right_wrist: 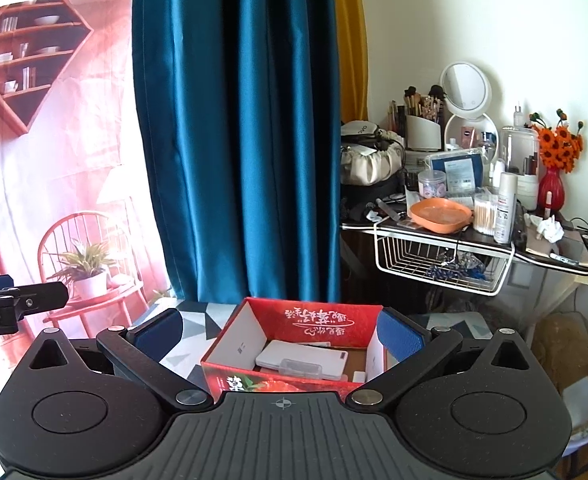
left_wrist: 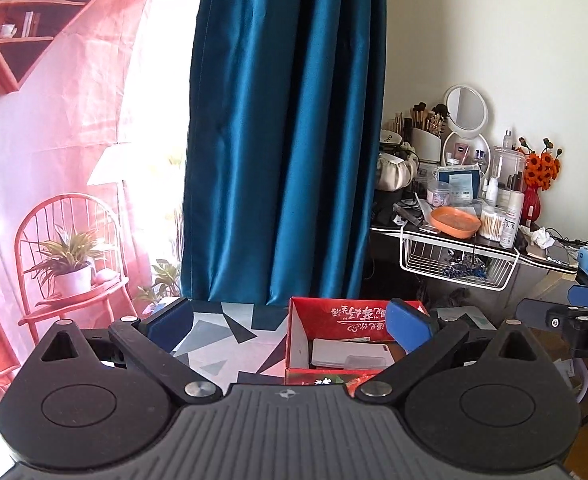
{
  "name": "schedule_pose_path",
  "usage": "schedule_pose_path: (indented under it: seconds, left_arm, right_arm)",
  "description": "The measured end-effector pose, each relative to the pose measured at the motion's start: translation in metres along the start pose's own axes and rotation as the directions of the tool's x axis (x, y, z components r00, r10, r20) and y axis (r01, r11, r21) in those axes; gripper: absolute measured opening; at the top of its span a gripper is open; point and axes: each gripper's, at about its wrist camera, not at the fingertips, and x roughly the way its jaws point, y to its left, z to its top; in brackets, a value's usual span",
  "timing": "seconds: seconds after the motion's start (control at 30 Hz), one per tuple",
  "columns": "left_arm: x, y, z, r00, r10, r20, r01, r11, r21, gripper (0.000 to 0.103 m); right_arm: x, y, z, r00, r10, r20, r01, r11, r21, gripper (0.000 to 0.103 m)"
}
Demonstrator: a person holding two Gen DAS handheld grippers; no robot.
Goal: Organize rigid objects
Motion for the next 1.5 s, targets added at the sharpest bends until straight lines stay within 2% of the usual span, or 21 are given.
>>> schedule_pose_path:
  seconds: [0.37, 0.77, 1.5]
  left_arm:
    - [-0.004, -0.001, -0.003, 1.000, 0.028, -0.012, -0.028, 1.000, 0.007, 0.103]
    - [-0.011, -0.001, -0.004, 1.000, 0.017, 0.005, -0.017, 1.000, 0.000, 0.103]
    - [-0.009, 0.000, -0.004, 1.000, 0.005, -0.012, -0.005, 1.000, -0.008, 0.103]
  right_arm:
    - [0.004, 0.003, 0.000, 1.000, 0.002, 0.002, -0.002, 1.000, -0.004, 0.103]
    - [0.003, 0.007, 0.000, 1.000, 0.003, 0.000, -0.003, 1.000, -0.011, 0.103]
    - [0.001, 0.004, -0.001, 1.000, -0.011, 0.007, 0.011, 1.000, -0.017, 0.103]
